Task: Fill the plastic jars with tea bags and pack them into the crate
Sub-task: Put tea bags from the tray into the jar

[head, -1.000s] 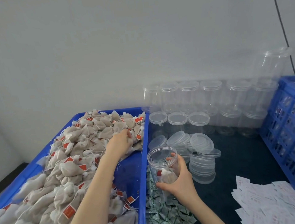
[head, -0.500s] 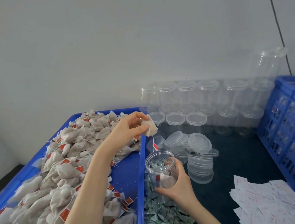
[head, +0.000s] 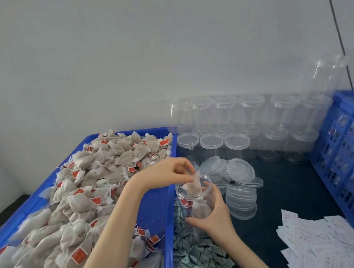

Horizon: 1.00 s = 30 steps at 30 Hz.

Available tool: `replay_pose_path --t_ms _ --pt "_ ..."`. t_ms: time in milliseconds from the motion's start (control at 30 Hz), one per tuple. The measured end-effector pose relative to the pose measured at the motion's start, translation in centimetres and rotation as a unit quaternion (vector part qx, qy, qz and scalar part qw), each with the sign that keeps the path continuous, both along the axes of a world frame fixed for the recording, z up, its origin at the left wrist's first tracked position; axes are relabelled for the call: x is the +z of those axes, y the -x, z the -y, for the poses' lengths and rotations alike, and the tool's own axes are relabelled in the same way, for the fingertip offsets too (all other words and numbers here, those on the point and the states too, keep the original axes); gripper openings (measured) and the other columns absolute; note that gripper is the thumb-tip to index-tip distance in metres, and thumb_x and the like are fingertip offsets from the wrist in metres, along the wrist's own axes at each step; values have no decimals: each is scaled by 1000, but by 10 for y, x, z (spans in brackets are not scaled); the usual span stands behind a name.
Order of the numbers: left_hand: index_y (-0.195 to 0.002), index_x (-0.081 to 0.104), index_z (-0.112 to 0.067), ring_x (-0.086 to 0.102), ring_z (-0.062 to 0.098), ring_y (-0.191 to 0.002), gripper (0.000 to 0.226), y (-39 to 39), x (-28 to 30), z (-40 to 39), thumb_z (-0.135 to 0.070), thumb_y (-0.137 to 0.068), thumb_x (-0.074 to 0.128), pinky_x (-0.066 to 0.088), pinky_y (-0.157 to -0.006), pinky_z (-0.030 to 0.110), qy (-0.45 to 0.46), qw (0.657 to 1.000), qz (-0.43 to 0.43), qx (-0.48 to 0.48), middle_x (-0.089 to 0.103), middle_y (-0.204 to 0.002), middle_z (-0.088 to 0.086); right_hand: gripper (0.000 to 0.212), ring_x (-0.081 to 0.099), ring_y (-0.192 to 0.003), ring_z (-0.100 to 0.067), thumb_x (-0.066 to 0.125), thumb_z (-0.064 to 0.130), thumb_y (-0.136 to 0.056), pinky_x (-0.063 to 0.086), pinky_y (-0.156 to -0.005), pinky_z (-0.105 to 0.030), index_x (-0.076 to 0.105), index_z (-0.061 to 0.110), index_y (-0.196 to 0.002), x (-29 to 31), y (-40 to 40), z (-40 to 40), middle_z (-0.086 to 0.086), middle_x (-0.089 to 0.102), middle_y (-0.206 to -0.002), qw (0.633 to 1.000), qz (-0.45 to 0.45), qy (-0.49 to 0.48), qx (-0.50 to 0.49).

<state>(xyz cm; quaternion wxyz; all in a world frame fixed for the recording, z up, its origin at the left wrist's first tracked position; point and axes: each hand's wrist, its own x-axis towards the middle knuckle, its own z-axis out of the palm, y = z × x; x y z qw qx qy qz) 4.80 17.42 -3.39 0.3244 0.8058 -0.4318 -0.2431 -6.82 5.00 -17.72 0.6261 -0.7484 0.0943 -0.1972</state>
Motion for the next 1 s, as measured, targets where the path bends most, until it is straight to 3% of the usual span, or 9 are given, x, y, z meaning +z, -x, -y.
replay_pose_path --t_ms 100,200,300,467,567,667,767,933,1000 --pt "-84 67 -33 62 -6 -80 9 -8 -4 -3 -29 -90 61 45 -71 6 9 999 18 30 69 -85 -18 96 53 -118 8 87 35 -46 45 -91 -9 39 52 -127 0 -1 1 29 57 -123 1000 3 -3 2" --pt "-80 66 -30 62 1 -78 12 -28 -20 -5 -27 -90 60 46 -70 13 34 983 86 157 68 -80 -13 93 54 -115 10 86 33 -46 41 -86 -2 41 48 -126 -3 1 2 37 55 -118 1000 13 -4 1" --pt "-86 65 -16 61 19 -86 14 -53 -50 -11 -24 -91 54 50 -79 31 -104 947 178 247 65 -89 -1 95 55 -115 9 87 33 -46 42 -88 -3 41 46 -128 -3 2 3 36 56 -119 1000 19 -6 5" --pt "-135 51 -17 46 28 -126 44 -71 -105 -26 -31 -93 55 40 -104 37 -371 887 188 201 46 -139 12 94 55 -114 9 86 32 -48 42 -86 -3 40 46 -128 -3 3 2 34 57 -119 1000 27 -8 5" --pt "-138 45 -16 38 30 -131 52 -74 -125 -28 -34 -91 57 37 -107 38 -354 895 155 224 36 -145 13 95 54 -116 9 87 33 -48 41 -88 -2 40 45 -130 -2 4 2 35 55 -121 1000 26 -4 7" --pt "-147 33 -23 25 33 -138 59 -73 -130 -24 -30 -92 54 30 -111 43 -320 891 195 257 24 -150 17 96 53 -118 10 87 33 -48 41 -89 -2 39 45 -130 -2 4 3 36 54 -122 1000 26 -1 10" --pt "-143 42 -29 11 32 -143 47 -73 -132 -17 -26 -96 47 22 -114 45 -296 894 201 271 8 -156 15 94 53 -116 10 87 32 -49 41 -88 -2 39 46 -129 -2 4 3 35 55 -121 1000 29 4 9" --pt "-140 44 -8 39 31 -131 45 -71 -134 -19 -8 -96 45 34 -109 38 -286 892 224 268 21 -151 12 97 53 -116 11 87 34 -48 40 -87 -1 39 45 -131 -2 5 5 36 55 -120 1000 27 2 10" --pt "-136 51 -14 46 28 -127 45 -72 -131 -20 -2 -93 46 38 -106 36 -246 904 229 265 37 -146 10 96 54 -116 11 87 33 -48 41 -87 -2 40 45 -130 -2 5 4 35 56 -120 1000 26 -1 11"
